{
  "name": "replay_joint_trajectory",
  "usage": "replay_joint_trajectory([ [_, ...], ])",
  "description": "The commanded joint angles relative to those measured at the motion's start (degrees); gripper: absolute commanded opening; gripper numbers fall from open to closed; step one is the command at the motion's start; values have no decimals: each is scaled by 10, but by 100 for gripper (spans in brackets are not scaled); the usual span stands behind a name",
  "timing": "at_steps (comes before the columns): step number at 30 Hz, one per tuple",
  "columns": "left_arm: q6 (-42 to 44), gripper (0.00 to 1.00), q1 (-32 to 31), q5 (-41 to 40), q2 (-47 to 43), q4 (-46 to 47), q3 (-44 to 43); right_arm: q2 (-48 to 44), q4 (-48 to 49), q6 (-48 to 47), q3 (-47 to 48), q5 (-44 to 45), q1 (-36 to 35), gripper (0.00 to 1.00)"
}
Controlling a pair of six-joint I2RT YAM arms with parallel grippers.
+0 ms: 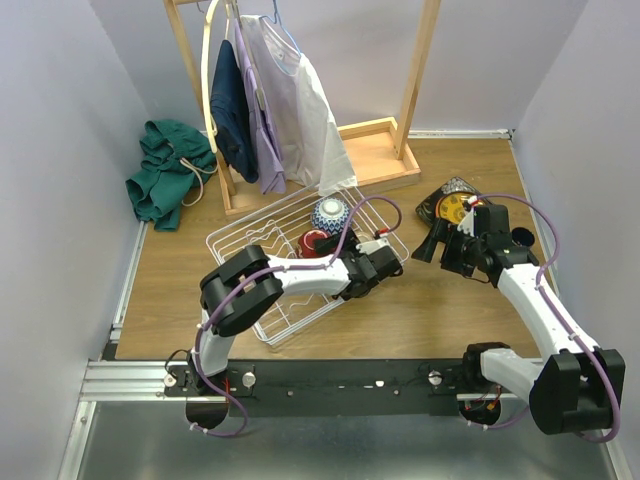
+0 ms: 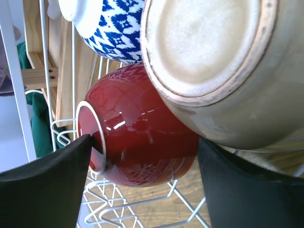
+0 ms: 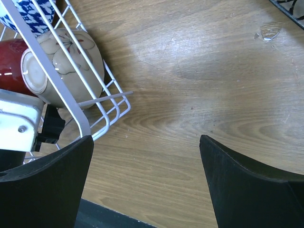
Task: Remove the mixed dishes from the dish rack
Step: Pick up the bowl from the dish rack.
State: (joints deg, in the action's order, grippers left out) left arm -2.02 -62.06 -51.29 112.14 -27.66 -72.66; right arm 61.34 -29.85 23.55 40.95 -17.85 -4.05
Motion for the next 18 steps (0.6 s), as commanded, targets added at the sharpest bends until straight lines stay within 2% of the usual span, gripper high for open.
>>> replay_joint_trajectory([
  [1, -60, 73, 5, 32, 18, -18, 2, 4, 10, 0, -6, -17, -3, 100],
  [2, -62, 69, 5, 31, 12, -20, 0, 4, 11, 0, -6, -16, -2, 100],
  [3, -64, 57, 3, 33, 2, -23, -5, 4, 11, -1, -6, -16, -3, 100],
  [4, -69, 53, 3, 35, -2, -30, -6, 4, 13, 0, -6, -16, -3, 100],
  [17, -91, 49, -8, 61, -50, -78, -37, 3, 15, -1, -5, -18, -3, 100],
  [18, -90, 43, -8, 61, -57, -80, -38, 2, 15, -3, -3, -19, -2, 100],
])
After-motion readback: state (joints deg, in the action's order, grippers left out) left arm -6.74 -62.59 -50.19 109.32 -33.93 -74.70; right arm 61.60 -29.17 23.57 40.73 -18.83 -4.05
